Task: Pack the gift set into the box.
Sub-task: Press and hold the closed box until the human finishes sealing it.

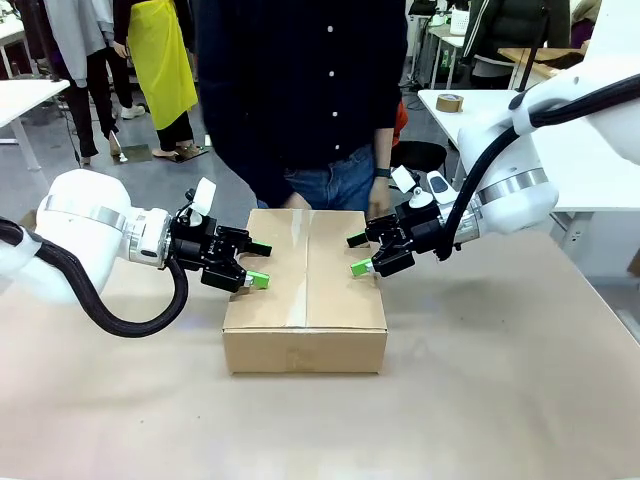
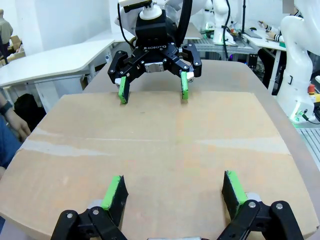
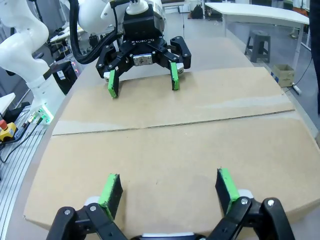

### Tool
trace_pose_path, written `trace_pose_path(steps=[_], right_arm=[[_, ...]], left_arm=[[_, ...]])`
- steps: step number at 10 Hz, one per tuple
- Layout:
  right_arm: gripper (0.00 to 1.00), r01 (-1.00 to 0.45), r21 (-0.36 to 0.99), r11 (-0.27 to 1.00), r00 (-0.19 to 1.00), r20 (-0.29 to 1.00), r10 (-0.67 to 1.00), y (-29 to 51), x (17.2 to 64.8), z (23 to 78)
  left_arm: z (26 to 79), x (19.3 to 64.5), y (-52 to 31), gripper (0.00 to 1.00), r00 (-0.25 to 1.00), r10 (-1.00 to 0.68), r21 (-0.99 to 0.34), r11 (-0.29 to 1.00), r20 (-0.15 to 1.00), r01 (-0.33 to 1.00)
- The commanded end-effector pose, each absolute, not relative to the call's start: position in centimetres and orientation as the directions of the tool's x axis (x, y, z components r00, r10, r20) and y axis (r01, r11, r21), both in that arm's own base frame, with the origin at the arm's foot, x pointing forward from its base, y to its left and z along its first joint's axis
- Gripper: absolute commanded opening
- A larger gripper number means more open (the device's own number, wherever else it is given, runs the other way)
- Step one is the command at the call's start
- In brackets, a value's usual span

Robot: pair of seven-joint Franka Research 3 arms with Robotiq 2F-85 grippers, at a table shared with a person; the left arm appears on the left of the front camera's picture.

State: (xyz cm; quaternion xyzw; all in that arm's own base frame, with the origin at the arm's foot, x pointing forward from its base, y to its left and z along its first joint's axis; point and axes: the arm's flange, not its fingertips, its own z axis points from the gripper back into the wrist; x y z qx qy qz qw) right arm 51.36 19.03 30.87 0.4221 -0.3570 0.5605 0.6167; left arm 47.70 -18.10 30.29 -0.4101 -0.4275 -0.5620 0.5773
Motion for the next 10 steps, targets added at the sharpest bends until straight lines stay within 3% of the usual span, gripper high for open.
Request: trace_pose_path(steps=[1,10], right_arm=[[1.0,-0.992,0.124,0.014,0.119,0.913,0.391,19.16,51.45,30.62],[1.0,-0.992,0.124,0.014,0.119,0.913,0.391,19.16,51.45,30.62]], left_arm=[[30.04,47.25,-18.0,1.0,-0.007,-0.298,0.016,0.025,0.954,1.0],[30.04,47.25,-18.0,1.0,-0.007,-0.298,0.016,0.025,0.954,1.0]])
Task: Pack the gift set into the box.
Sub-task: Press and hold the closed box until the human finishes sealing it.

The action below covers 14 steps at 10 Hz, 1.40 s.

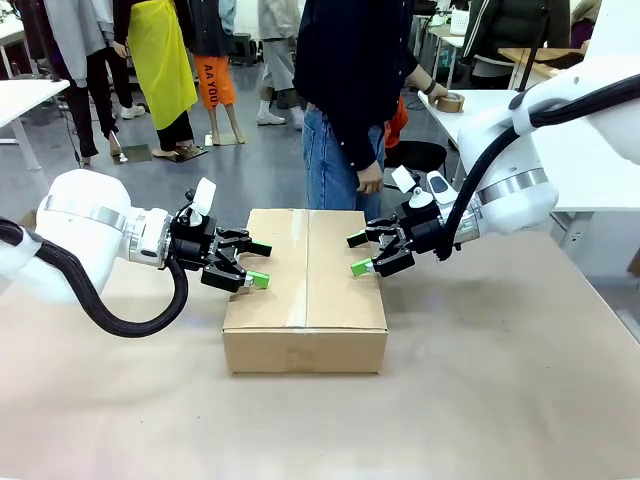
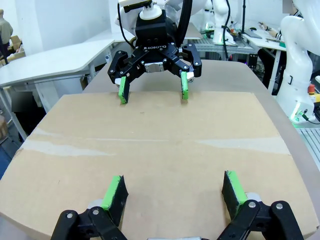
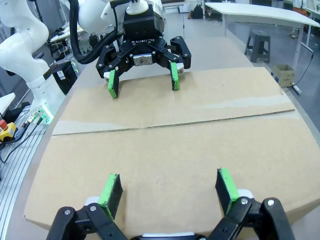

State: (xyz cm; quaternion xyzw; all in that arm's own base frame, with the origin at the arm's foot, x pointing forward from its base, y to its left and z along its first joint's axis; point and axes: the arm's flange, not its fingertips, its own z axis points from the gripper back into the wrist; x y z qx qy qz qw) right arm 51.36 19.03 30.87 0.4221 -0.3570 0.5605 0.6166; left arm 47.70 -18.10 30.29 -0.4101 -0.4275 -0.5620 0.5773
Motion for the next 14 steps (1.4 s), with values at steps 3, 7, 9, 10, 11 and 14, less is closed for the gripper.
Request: trace_pose_path(steps=[3,7,9,10,11,14], right_arm=[[1.0,-0.992,0.124,0.014,0.119,0.913,0.391,19.16,51.45,30.62],[1.0,-0.992,0.124,0.014,0.119,0.913,0.391,19.16,51.45,30.62],[1.0,-0.992,0.124,0.014,0.119,0.913,0.391,19.16,51.45,30.62],[1.0,-0.992,0.124,0.014,0.119,0.913,0.391,19.16,51.45,30.62],[1.0,-0.992,0.124,0.014,0.119,0.913,0.391,19.16,51.45,30.62],[1.0,-0.992,0.124,0.014,0.119,0.913,0.391,19.16,51.45,30.62]], left_arm=[[30.04,47.25,-18.0,1.0,-0.007,-0.298,0.016,0.025,0.954,1.0],[30.04,47.25,-18.0,1.0,-0.007,-0.298,0.016,0.025,0.954,1.0],[30.04,47.25,-18.0,1.0,-0.007,-0.298,0.016,0.025,0.954,1.0],[30.04,47.25,-18.0,1.0,-0.007,-0.298,0.016,0.025,0.954,1.0],[30.04,47.25,-18.0,1.0,-0.007,-0.298,0.016,0.025,0.954,1.0],[30.04,47.25,-18.0,1.0,-0.007,-0.298,0.016,0.025,0.954,1.0]])
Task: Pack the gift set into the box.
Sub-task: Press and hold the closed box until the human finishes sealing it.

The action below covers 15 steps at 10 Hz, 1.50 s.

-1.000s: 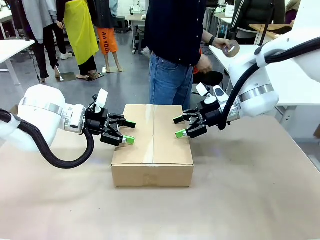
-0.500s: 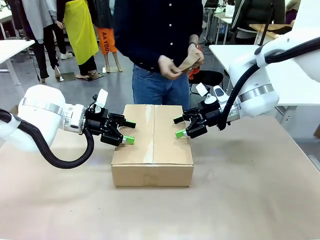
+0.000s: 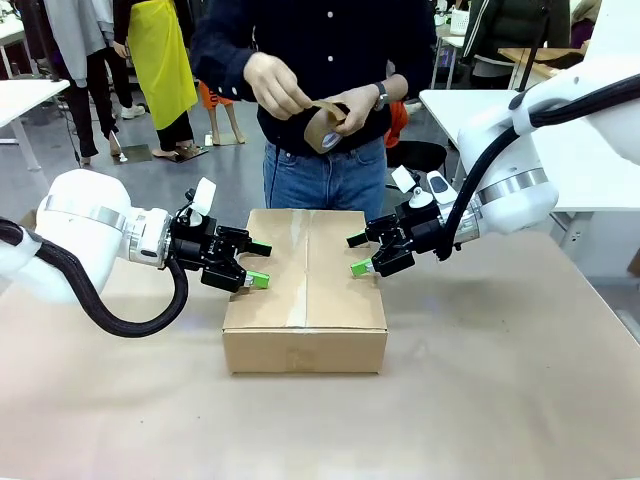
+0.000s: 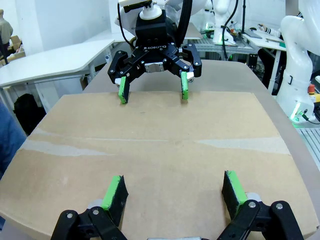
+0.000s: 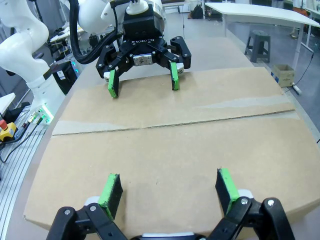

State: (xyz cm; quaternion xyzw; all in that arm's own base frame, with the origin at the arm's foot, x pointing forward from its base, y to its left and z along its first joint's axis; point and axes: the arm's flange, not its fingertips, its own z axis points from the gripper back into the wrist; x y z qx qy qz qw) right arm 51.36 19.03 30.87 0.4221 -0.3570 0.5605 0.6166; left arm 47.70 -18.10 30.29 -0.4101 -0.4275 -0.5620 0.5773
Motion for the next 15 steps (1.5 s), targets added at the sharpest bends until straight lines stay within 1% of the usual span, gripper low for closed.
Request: trace_pose_path(steps=[1,15], right_arm=[[1.0,-0.992,0.124,0.014,0.119,0.913,0.391,19.16,51.45,30.62],[1.0,-0.992,0.124,0.014,0.119,0.913,0.391,19.16,51.45,30.62]], left_arm=[[30.04,47.25,-18.0,1.0,-0.007,-0.298,0.016,0.025,0.954,1.0],[30.04,47.25,-18.0,1.0,-0.007,-0.298,0.016,0.025,0.954,1.0]])
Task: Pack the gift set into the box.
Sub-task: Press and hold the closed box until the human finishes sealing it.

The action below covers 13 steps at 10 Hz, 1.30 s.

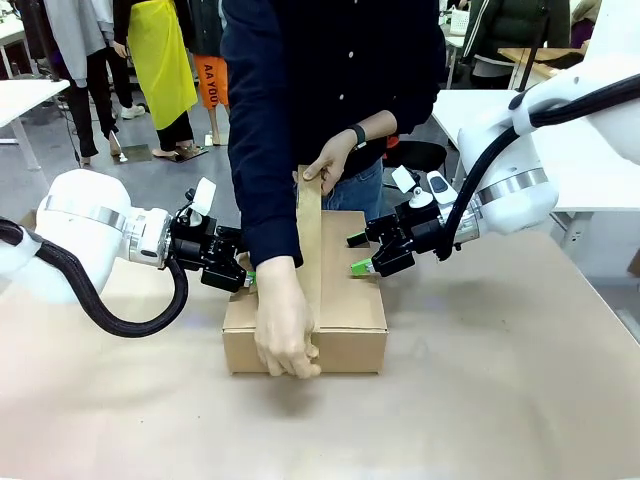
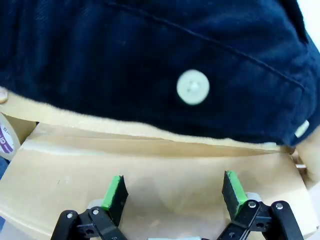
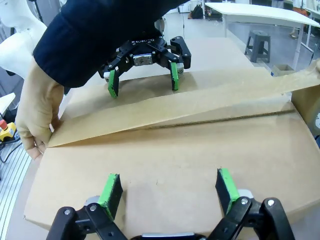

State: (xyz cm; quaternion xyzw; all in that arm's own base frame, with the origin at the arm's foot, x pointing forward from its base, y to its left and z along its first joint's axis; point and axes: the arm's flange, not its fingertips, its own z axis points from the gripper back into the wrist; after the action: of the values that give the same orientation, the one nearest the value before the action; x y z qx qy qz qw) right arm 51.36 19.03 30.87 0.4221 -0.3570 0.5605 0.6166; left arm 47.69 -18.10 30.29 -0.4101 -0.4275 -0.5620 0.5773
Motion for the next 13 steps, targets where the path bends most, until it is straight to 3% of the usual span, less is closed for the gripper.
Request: trace_pose_path(steps=[1,13], right_arm=[[1.0,-0.992,0.124,0.014,0.119,0.913,0.391,19.16,51.45,30.62],[1.0,-0.992,0.124,0.014,0.119,0.913,0.391,19.16,51.45,30.62]], left_arm=[[30.04,47.25,-18.0,1.0,-0.007,-0.298,0.016,0.025,0.954,1.0],[30.04,47.25,-18.0,1.0,-0.007,-0.298,0.016,0.025,0.954,1.0]])
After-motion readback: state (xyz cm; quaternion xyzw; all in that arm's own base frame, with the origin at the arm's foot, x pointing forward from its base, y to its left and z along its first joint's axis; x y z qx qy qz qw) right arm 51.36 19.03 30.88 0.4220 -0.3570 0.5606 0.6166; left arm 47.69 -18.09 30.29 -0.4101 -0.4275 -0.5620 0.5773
